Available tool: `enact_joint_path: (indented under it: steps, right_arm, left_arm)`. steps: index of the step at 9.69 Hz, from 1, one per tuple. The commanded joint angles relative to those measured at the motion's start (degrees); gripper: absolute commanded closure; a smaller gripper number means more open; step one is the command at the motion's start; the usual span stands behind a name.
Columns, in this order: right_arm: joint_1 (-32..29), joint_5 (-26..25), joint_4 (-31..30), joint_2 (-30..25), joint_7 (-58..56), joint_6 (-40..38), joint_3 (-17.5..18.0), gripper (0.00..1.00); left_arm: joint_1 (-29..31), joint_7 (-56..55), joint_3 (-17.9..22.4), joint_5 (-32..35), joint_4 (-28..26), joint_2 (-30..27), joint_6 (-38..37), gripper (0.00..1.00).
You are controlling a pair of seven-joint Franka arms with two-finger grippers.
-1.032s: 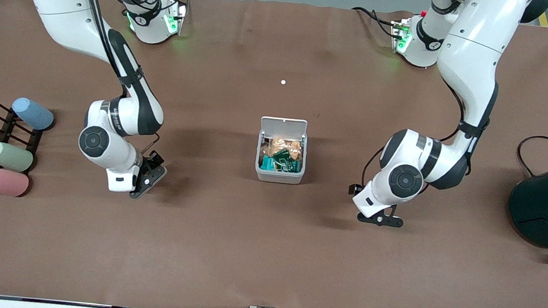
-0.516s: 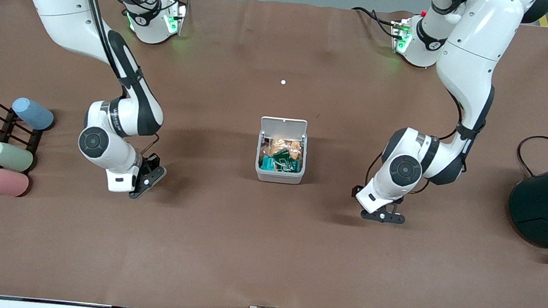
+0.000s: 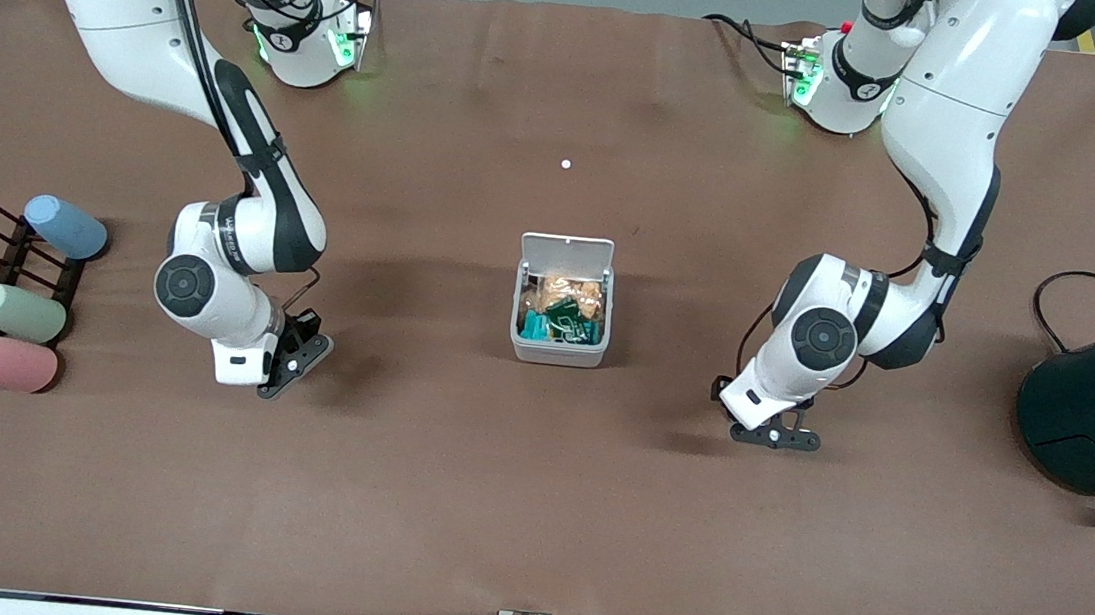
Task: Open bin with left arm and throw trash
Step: 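Grasp the black tape roll with the left gripper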
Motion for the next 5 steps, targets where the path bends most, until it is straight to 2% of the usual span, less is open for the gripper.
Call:
enact_joint_path:
  steps: [1,2,5]
  right_arm:
    - [1.2,7.0,3.3,-2.8,2.1,-4.5,0.9,0.97]
    - [3.3,7.9,4.8,-2.8,7.6,-4.9,1.0,0.97]
    - [10.1,7.9,9.2,-3.8,31.2,-6.1,4.2,0.97]
  left_arm:
    - [0.8,-0.5,-0.4,1.3,-1.4,-0.9,2.1,0.1]
    - [0.4,-0.6,-0.4,0.7,-1.3,-0.9,2.1,0.04]
    - [0.8,-0.5,-1.1,0.6,-1.1,-0.6,2.9,0.06]
